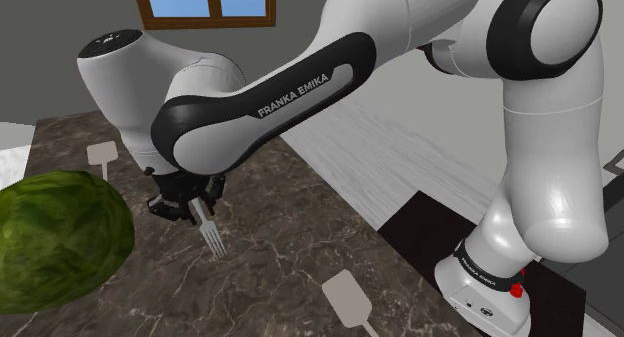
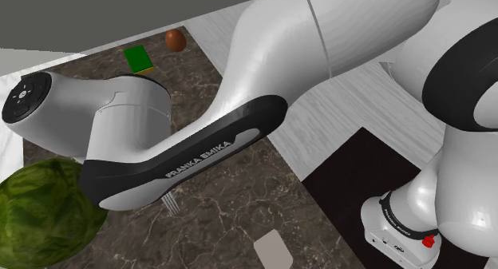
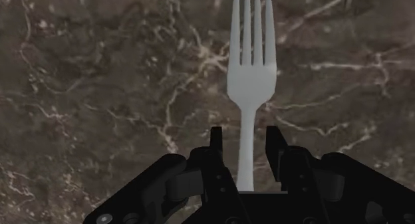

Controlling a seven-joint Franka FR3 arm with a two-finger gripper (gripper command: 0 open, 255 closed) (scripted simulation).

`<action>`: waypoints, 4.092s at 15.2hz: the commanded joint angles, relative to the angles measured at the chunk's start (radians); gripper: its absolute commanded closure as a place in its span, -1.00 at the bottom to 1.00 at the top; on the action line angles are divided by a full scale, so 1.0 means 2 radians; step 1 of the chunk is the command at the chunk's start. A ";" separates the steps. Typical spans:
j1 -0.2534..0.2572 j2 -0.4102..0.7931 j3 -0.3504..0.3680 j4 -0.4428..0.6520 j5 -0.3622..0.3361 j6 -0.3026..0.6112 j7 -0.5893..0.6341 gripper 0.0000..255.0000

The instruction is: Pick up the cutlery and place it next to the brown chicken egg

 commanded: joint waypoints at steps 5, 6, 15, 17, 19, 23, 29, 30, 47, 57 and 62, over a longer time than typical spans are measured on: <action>0.000 0.000 0.000 0.000 0.000 0.000 0.000 1.00; -0.001 0.000 0.000 -0.001 0.000 0.000 -0.001 1.00; -0.001 -0.016 0.006 0.024 0.012 -0.038 -0.011 1.00; -0.001 -0.019 0.007 0.032 0.015 -0.049 -0.014 1.00; -0.001 -0.023 0.009 0.041 0.017 -0.060 -0.016 1.00; 0.000 -0.028 0.011 0.061 0.022 -0.083 -0.022 1.00; 0.004 -0.033 0.013 0.095 0.026 -0.120 -0.029 1.00; 0.005 -0.033 0.013 0.102 0.027 -0.127 -0.030 1.00; -0.049 -0.019 -0.010 0.177 0.023 -0.171 -0.129 1.00; -0.086 0.054 -0.044 0.296 0.002 -0.202 -0.230 1.00; -0.073 0.148 -0.069 0.464 -0.020 -0.260 -0.295 1.00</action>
